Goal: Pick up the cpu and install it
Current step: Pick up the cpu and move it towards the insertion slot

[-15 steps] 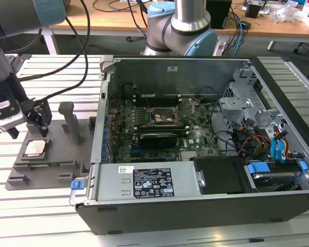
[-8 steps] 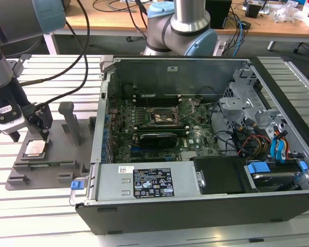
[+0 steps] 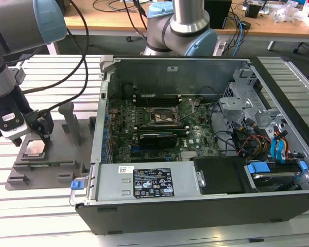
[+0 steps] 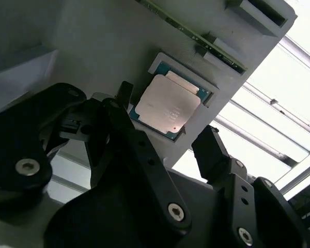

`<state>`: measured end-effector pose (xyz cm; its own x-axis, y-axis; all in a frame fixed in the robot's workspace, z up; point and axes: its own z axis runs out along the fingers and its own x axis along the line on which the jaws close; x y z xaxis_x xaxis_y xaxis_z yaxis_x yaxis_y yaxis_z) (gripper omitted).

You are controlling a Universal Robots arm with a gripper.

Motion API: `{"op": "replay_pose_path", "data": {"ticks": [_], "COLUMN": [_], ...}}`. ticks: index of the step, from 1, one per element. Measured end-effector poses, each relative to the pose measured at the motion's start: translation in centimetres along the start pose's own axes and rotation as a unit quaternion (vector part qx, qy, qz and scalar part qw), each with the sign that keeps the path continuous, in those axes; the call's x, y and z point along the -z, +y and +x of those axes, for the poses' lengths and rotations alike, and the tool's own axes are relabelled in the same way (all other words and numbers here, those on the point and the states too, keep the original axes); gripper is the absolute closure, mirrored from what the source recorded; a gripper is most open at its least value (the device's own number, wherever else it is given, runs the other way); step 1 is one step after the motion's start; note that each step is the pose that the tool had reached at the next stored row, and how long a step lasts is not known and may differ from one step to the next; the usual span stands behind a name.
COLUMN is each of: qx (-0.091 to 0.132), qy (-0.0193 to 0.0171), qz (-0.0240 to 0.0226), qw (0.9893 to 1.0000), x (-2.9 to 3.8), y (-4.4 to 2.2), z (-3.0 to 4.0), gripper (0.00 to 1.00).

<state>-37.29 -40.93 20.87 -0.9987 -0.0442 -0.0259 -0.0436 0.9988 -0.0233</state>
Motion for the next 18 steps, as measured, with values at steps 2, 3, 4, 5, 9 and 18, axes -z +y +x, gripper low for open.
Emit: {"op": "replay_pose_path", "data": {"ticks": [2, 3, 4, 5, 9, 18], "qx": [0.002, 0.005, 0.009, 0.011, 0.011, -0.001], "qy": [0.0, -0.0001, -0.0001, -0.0001, -0.0002, 0.0002], "qz": [0.0, 0.0006, 0.0013, 0.0015, 0.0015, 0.0018], "qw": [1.0, 1.0, 1.0, 0.9999, 0.9999, 1.0], "x": [-0.48, -0.71, -0.91, -1.1, -1.72, -2.06], "y": [-0.06, -0.07, -0.08, -0.07, -0.05, -0.05], "z": [0.02, 0.02, 0.02, 0.02, 0.04, 0.05], "gripper": [0.26, 0.26, 0.26, 0.26, 0.26, 0.34]}}
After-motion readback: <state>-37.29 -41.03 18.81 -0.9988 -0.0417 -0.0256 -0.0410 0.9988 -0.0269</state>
